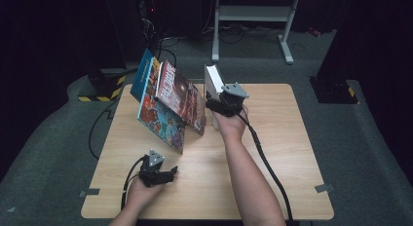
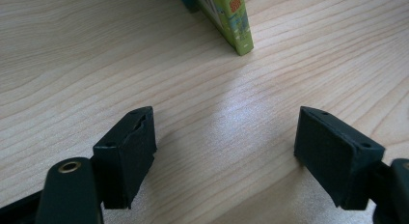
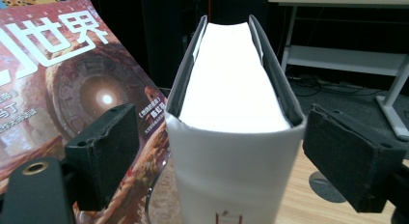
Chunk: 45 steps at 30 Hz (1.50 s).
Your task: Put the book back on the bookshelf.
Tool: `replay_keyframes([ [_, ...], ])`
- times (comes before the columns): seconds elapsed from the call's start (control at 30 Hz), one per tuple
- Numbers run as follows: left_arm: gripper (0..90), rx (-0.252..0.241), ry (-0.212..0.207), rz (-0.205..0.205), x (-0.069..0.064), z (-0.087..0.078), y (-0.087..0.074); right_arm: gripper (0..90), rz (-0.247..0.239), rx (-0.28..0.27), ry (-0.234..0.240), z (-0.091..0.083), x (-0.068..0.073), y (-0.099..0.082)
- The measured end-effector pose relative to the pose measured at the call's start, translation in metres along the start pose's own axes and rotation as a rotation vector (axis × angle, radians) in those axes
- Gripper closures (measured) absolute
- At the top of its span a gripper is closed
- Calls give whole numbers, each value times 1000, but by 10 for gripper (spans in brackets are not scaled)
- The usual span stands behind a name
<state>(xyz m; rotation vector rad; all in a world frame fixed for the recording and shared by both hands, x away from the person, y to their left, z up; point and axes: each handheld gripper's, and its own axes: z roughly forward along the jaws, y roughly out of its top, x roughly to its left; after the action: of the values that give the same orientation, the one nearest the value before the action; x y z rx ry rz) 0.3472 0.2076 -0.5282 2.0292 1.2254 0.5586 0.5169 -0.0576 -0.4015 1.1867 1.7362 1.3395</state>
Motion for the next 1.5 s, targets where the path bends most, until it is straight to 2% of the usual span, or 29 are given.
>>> replay_keyframes([
  [0.43,225,-1,-2,2,0,-1,-1,108,13,-7,40,-32,-6,-8],
  [0.57,224,0,-2,3,0,-1,0,108,0,4,51,-42,-6,-11],
  [0.7,214,3,-7,9,0,-1,0,113,-28,-27,62,-57,-6,-17],
  [0.8,206,7,-9,15,0,0,0,111,-27,-7,70,-68,-6,-20],
  [1.07,164,12,-6,0,0,0,0,111,-29,2,85,-97,-9,-28],
  [1.33,141,18,0,-4,0,1,1,109,-31,20,79,-125,-17,-44],
  [1.5,133,26,2,2,0,1,2,109,-32,52,48,-141,-28,-59],
])
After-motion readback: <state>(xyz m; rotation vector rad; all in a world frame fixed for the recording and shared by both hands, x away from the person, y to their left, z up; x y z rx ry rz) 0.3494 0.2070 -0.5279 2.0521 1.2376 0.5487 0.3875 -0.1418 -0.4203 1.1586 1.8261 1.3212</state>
